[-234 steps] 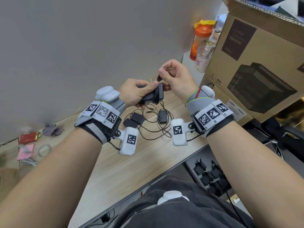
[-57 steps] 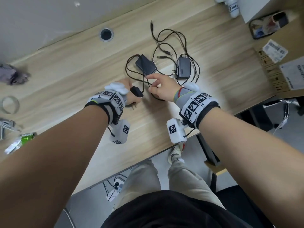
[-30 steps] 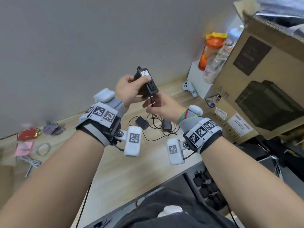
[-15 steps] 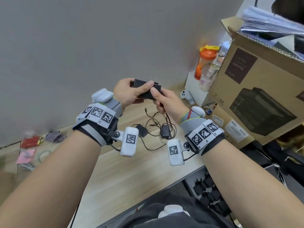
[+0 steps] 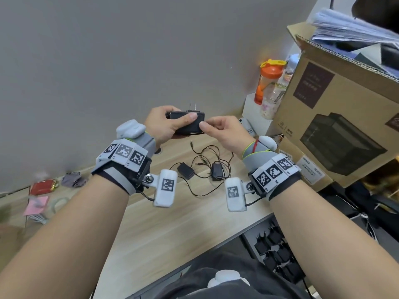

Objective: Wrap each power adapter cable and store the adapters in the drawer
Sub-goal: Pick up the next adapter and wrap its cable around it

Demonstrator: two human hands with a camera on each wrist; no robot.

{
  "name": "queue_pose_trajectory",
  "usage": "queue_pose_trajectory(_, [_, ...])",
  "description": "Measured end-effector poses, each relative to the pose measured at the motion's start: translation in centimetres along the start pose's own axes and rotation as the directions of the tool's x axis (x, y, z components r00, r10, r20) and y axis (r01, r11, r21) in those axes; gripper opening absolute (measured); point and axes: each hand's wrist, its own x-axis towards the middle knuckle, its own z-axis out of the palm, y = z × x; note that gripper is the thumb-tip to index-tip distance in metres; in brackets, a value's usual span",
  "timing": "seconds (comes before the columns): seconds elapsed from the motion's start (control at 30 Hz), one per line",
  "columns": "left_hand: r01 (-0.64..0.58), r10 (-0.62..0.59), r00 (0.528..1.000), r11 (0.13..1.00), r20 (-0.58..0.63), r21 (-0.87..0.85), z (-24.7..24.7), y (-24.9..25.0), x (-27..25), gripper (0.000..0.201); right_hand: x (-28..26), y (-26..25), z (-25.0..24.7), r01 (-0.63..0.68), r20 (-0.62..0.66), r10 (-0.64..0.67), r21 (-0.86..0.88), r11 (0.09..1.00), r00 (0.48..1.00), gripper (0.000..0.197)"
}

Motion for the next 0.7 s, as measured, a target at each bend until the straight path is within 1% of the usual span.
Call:
queue_pose_trajectory(0.1, [0.064, -0.064, 0.995, 0.998, 0.076, 0.010, -0.2, 0.3, -0.3, 0.038, -0.3, -0.4, 0.2, 0.020, 0.030, -0.019, -0.032, 0.999, 0.999, 0.016])
queue_pose_trajectory(0.17, [0.091, -0.094, 0.992, 0.995, 0.084, 0.038, 0.0, 0.6, -0.6, 0.038, -0.5, -0.5, 0.4, 0.029, 0.026, -0.028, -0.055, 0.998, 0.999, 0.017])
queue_pose_trajectory(0.3, [0.089, -0.090, 0.995, 0.995, 0.038, 0.046, 0.2, 1.1, -1.2, 0.041, -0.8, -0.7, 0.8, 0.033, 0.023, -0.031, -0.078, 0.996, 0.999, 0.023])
queue_pose_trajectory(0.4, [0.090, -0.090, 0.996, 0.996, 0.011, 0.023, -0.2, 1.1, -1.4, 0.040, -1.1, -0.8, 0.4, 0.018, 0.032, -0.015, -0.113, 0.993, 0.999, 0.020])
queue_pose_trajectory(0.5, [0.084, -0.083, 0.996, 0.996, -0.012, 0.025, -0.8, 1.1, -1.4, 0.040, -1.3, -0.1, -0.4, 0.041, 0.036, -0.035, -0.170, 0.985, 0.999, 0.017])
queue_pose_trajectory(0.6, [0.079, -0.079, 0.997, 0.993, -0.008, 0.082, -1.1, 1.0, -1.5, 0.037, -1.5, -0.2, -1.0, 0.019, 0.009, -0.018, -0.168, 0.986, 1.000, 0.014])
queue_pose_trajectory(0.63, [0.084, -0.083, 0.996, 0.990, -0.011, 0.112, -1.1, 0.9, -1.5, 0.039, -1.5, -0.5, -1.3, 0.016, -0.002, -0.017, -0.171, 0.985, 1.000, 0.013])
queue_pose_trajectory(0.7, [0.098, -0.097, 0.995, 0.977, -0.016, 0.192, -1.1, 0.8, -1.7, 0.051, -1.1, -0.8, -1.6, 0.032, -0.030, -0.038, -0.191, 0.981, 0.999, 0.012])
